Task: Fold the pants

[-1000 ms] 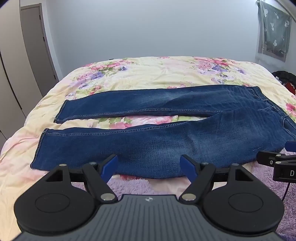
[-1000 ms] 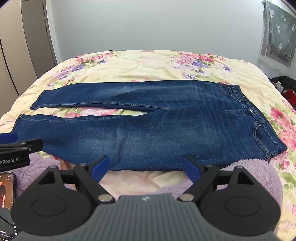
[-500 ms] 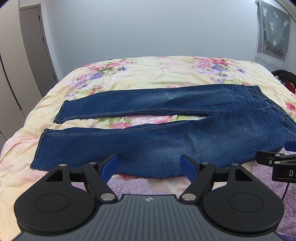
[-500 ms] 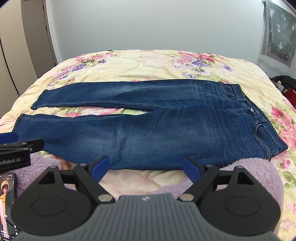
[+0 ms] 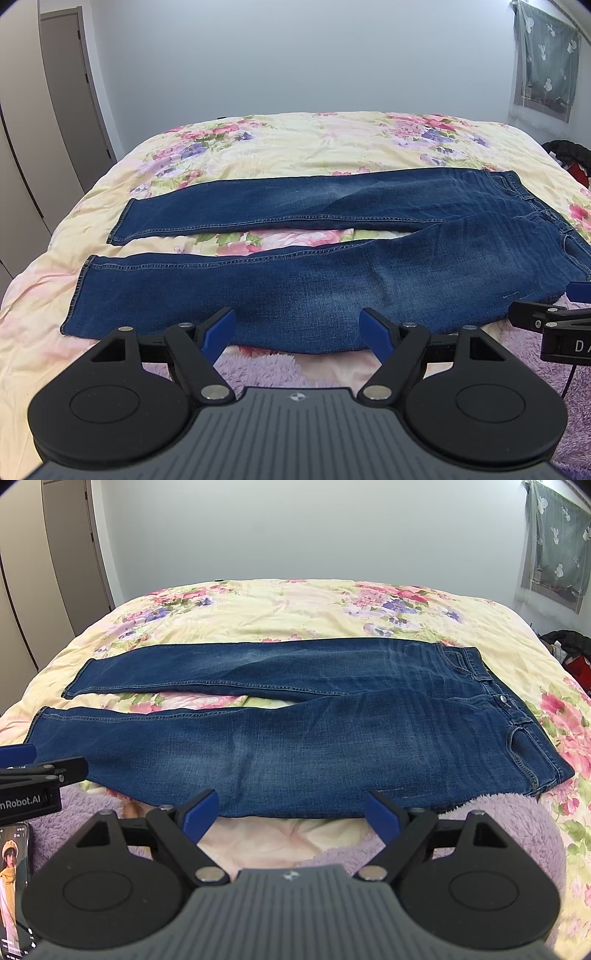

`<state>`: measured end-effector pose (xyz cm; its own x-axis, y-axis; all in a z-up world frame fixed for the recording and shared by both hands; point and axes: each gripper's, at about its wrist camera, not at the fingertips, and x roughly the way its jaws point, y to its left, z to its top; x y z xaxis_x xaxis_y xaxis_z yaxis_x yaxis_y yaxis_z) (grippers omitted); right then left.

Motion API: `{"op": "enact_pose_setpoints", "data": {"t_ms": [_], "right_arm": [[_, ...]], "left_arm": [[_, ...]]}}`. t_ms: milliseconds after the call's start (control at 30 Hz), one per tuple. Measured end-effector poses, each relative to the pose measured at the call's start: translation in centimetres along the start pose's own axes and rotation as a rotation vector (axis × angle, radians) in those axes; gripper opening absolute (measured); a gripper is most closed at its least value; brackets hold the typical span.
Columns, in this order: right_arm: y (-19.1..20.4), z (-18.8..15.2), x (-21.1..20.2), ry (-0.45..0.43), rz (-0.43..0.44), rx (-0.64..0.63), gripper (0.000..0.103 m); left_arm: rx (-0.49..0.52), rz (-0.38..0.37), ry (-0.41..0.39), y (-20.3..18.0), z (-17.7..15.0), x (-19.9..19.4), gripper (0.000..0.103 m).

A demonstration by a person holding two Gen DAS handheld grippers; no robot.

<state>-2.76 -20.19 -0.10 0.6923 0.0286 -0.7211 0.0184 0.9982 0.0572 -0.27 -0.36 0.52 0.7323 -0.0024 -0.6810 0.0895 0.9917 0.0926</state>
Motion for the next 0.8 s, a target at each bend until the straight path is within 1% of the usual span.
{"op": "enact_pose_setpoints", "data": {"t_ms": [800], "right_arm": [[-0.02, -0.19, -0.09, -0.002, 0.001, 0.005, 0.082]], "left_arm": [[0.002, -0.001, -0.004, -0.07, -0.07, -0.16, 0.089]]}}
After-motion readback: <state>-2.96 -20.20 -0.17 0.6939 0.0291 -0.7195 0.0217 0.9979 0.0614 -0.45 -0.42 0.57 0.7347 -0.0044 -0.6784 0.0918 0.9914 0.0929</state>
